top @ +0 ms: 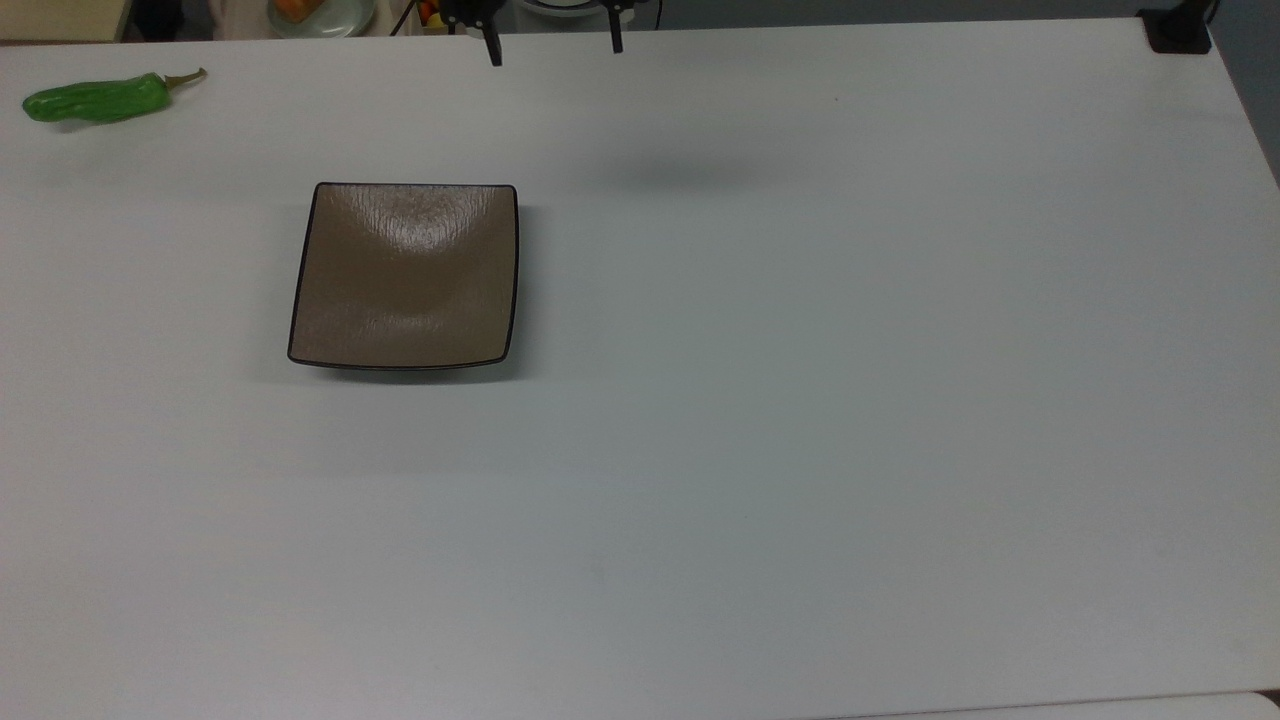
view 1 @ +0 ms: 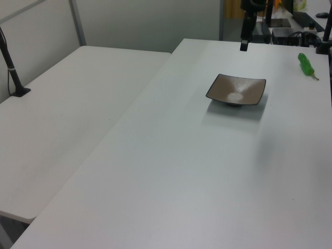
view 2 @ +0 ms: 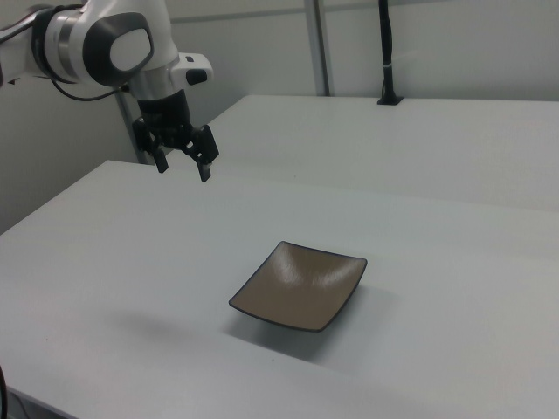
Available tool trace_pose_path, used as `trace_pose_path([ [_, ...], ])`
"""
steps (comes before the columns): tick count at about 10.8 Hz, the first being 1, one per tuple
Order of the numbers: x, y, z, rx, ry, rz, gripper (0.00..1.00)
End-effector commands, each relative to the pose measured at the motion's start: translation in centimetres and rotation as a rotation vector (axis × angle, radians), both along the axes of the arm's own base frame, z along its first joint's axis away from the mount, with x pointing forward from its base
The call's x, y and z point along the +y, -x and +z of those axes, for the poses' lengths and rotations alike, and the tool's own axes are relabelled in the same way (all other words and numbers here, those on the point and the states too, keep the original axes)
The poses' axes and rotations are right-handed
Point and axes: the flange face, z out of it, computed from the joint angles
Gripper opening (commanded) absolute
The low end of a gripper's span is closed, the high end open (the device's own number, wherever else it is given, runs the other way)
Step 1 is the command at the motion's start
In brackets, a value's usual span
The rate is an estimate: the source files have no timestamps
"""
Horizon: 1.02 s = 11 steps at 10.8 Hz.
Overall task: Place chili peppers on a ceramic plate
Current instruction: 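Move the open gripper toward the green chili pepper beside the plate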
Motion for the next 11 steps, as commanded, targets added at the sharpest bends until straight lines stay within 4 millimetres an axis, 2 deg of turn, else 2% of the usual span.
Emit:
trace_pose_path([
  [1,1.7,-1.2,-1.9,0.017,-0.014,0.044,1.00],
  [7,1.6,-1.3,-2.1,0.022,-0.010,0.046,1.00],
  [10,0.6,-1.3,-1.9,0.014,0.002,0.116,1.00],
  [11,-0.8,-1.5,-2.0,0.013,0.014,0.155,1.00],
])
